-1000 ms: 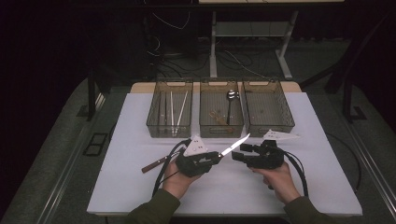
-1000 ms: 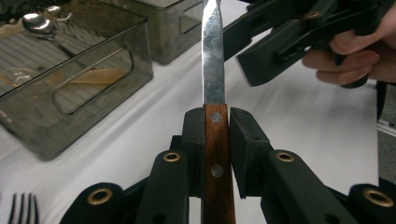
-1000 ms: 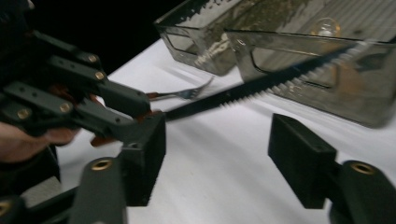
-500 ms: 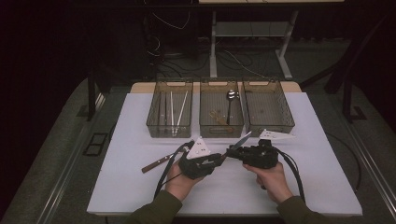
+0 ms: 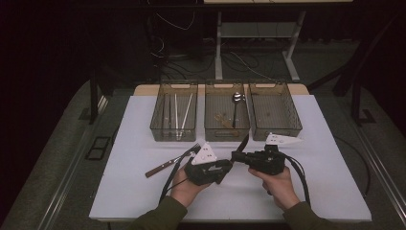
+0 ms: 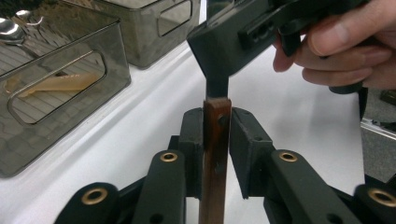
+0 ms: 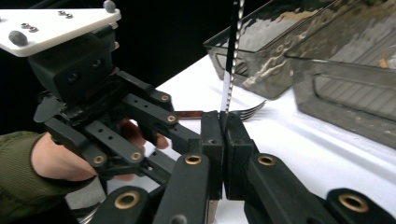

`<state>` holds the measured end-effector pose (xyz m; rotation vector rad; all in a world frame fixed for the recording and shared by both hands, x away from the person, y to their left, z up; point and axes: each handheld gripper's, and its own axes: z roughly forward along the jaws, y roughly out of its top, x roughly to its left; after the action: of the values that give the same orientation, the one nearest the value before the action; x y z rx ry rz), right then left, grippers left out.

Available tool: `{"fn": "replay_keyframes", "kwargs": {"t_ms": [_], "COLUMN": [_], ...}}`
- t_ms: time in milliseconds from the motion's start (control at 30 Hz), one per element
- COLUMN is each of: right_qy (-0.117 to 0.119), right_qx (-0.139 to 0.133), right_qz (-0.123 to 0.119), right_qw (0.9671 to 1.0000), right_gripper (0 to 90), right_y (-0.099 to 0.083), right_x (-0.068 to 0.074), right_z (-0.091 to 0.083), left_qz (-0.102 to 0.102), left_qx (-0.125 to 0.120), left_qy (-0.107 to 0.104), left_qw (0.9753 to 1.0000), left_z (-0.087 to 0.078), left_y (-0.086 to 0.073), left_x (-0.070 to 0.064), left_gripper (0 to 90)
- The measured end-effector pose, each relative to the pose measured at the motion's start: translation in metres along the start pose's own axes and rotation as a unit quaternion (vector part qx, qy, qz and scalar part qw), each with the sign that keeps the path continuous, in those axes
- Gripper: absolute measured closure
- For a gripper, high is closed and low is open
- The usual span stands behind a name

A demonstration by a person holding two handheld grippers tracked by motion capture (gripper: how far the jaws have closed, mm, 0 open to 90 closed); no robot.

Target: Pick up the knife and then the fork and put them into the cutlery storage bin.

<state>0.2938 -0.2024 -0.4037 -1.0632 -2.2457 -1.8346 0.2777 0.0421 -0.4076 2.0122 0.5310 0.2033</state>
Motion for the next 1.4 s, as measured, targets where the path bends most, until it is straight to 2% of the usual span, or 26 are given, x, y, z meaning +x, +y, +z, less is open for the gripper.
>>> {"fn": "replay_keyframes", "kwargs": {"t_ms": [267,300,533,767,833,933,1133,1200,1300,1400], "right_qy": [-0.042,-0.047,-0.079,-0.111,-0.12,-0.135,-0.166,-0.173,-0.187,-0.198], "right_qx": [0.0,0.001,0.014,0.001,-0.003,-0.009,-0.017,-0.019,-0.022,-0.023], "right_qz": [-0.017,-0.02,-0.039,-0.041,-0.04,-0.039,-0.037,-0.034,-0.035,-0.033], "right_qw": [0.999,0.9987,0.996,0.993,0.992,0.99,0.9853,0.9842,0.9814,0.9793], "right_gripper": [89.4,89.4,89.4,89.4,89.4,89.4,89.4,89.4,89.4,89.4], "right_y": [0.007,0.008,0.019,0.031,0.034,0.039,0.046,0.049,0.056,0.065], "right_x": [-0.007,-0.007,-0.014,-0.023,-0.027,-0.033,-0.044,-0.047,-0.052,-0.055], "right_z": [-0.016,-0.018,-0.033,-0.058,-0.065,-0.075,-0.096,-0.103,-0.116,-0.125], "left_qz": [-0.001,0.007,-0.001,-0.006,-0.002,-0.007,-0.021,-0.017,-0.025,-0.027], "left_qx": [0.005,0.008,0.001,0.006,0.011,0.016,0.01,0.012,0.021,0.021], "left_qy": [-0.009,-0.007,0.003,0.001,0.003,0.015,0.024,0.026,0.029,0.03], "left_qw": [0.9999,0.9999,1.0,1.0,0.9999,0.9997,0.9994,0.9994,0.999,0.999], "left_z": [-0.015,-0.019,-0.047,-0.066,-0.07,-0.074,-0.076,-0.076,-0.074,-0.074], "left_y": [-0.011,-0.013,-0.035,-0.058,-0.063,-0.07,-0.073,-0.073,-0.074,-0.073], "left_x": [0.011,0.014,0.034,0.039,0.041,0.044,0.048,0.048,0.049,0.048], "left_gripper": [54.7,52.1,38.1,26.1,23.0,17.2,0.0,0.0,0.0,0.0]}}
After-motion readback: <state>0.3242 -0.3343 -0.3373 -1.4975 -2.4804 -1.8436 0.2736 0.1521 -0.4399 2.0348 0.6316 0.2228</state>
